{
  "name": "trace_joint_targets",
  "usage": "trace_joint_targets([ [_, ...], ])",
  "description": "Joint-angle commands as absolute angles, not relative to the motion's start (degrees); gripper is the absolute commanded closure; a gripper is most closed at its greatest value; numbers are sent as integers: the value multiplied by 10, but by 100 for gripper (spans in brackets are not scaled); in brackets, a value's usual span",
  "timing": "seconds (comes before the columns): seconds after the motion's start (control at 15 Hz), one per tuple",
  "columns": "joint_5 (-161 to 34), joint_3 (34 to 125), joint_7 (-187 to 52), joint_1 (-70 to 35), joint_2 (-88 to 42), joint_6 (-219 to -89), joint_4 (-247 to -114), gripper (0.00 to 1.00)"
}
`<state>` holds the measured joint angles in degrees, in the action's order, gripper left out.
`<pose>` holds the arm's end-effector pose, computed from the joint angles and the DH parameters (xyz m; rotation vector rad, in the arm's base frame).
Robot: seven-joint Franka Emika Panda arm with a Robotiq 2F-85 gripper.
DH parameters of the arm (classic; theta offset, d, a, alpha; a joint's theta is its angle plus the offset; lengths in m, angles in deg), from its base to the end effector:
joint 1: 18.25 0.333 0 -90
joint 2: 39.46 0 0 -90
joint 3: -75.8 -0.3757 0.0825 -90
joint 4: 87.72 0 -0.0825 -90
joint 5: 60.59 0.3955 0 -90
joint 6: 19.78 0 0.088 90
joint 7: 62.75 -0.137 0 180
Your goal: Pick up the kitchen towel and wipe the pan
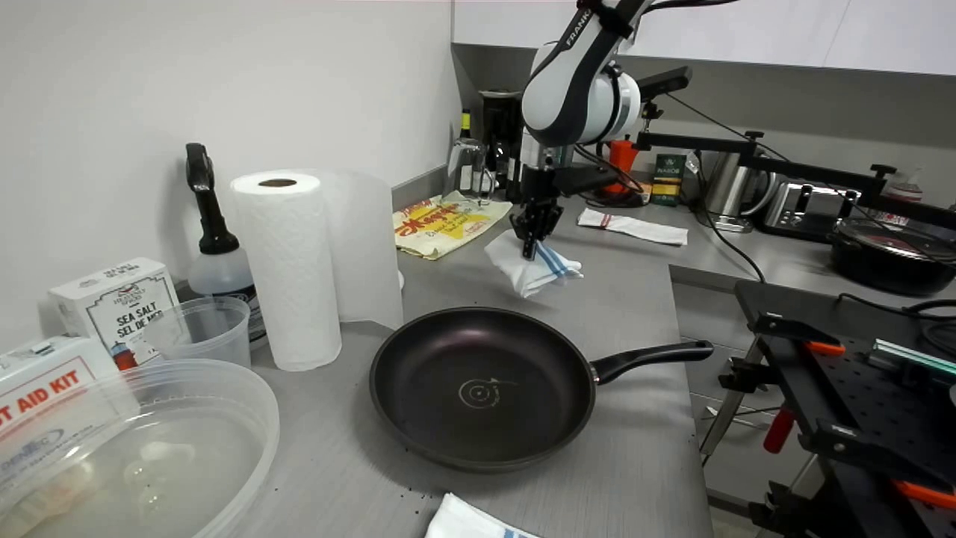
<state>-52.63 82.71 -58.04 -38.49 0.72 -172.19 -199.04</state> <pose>0.5854 -0.2997 0.1261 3.0321 -0.7501 0.0315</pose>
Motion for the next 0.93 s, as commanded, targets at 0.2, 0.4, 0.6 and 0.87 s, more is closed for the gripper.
trace_joint_targets([
  [0.2, -516, 822, -587, -398, 60, -1721, -1944, 96],
  [0.4, -516, 822, -590, -399, 73, -1719, -1933, 96],
  [0.6, -516, 821, -590, -401, 83, -1717, -1924, 96],
  [0.87, -516, 822, -592, -401, 92, -1717, -1916, 96],
])
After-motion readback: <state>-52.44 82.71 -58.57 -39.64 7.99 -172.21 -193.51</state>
